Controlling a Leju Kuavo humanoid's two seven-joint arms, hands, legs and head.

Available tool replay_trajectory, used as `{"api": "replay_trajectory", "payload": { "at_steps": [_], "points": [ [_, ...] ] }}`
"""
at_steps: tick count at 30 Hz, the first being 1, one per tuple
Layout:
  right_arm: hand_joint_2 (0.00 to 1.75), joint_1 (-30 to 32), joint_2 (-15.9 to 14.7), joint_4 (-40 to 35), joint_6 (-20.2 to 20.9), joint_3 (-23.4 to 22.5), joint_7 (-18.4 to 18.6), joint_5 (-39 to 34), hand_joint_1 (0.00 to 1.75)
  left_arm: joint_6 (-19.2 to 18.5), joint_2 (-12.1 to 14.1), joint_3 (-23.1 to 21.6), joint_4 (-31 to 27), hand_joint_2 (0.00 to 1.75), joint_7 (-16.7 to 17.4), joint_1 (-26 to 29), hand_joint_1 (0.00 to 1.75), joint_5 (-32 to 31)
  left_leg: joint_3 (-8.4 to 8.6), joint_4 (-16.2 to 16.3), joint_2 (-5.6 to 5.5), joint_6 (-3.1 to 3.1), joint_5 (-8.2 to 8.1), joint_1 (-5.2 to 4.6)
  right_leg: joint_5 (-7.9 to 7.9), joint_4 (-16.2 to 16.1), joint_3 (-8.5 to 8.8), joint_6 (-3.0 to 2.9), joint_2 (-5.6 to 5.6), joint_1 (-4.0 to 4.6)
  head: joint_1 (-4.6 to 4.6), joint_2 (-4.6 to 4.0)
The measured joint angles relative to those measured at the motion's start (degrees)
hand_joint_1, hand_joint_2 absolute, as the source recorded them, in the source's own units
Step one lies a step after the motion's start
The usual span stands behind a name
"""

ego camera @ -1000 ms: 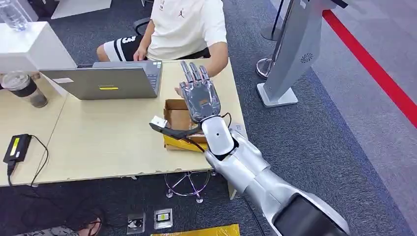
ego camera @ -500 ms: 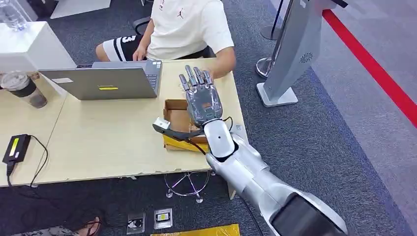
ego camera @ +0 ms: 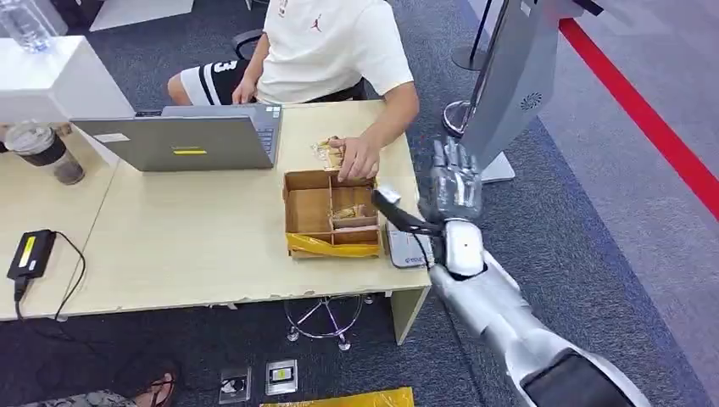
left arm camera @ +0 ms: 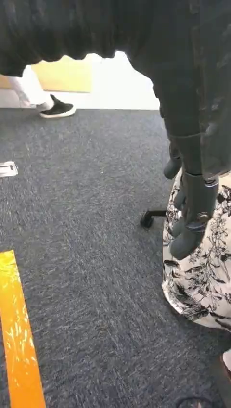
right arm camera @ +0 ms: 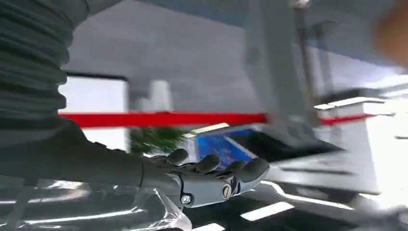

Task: Pass the card to the sensor for recognition and then transmit it.

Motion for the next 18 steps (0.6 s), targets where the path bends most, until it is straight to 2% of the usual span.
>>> {"api": "replay_trajectory", "payload": {
  "at_steps": [5, 10, 13, 18],
  "points": [
    [1.75, 7.19, -6.44, 0.44, -3.25, -7.75, -1.7, -8.46, 0.0, 1.42, 0.7, 0.52, 0.04, 1.75, 3.06, 0.26, 0.0, 2.82, 0.04, 0.03, 0.54, 0.19, -0.2, -0.02, 0.06, -0.07, -0.12, 0.08, 0.47, -0.02, -0.04, 0.0],
    [1.75, 10.31, -9.26, 3.58, -4.5, -13.04, -2.91, -14.83, 0.0, 3.25, 0.7, 1.03, 0.09, 1.75, 5.53, 0.21, 0.0, 4.13, 0.03, 0.02, 0.58, 0.19, -0.21, 0.0, 0.06, -0.07, -0.16, 0.09, 0.51, -0.01, -0.07, 0.0],
    [1.75, 12.12, -9.98, 5.62, -0.69, -14.99, -2.25, -18.03, 0.0, 4.2, 0.7, 1.64, 0.09, 1.75, 6.1, 0.13, 0.0, 4.65, 0.04, 0.01, 0.58, 0.19, -0.21, 0.0, 0.04, -0.07, -0.16, 0.09, 0.49, -0.01, -0.09, 0.0],
    [1.75, 16.92, -10.11, 9.75, 11.4, -17.55, -2.73, -22.79, 0.0, 3.87, 0.77, 2.01, 0.09, 1.75, 6.05, 0.12, 0.0, 4.76, 0.0, 0.0, 0.55, 0.19, -0.21, 0.0, 0.0, -0.07, -0.15, 0.1, 0.46, 0.0, -0.07, 0.0]
  ]
}}
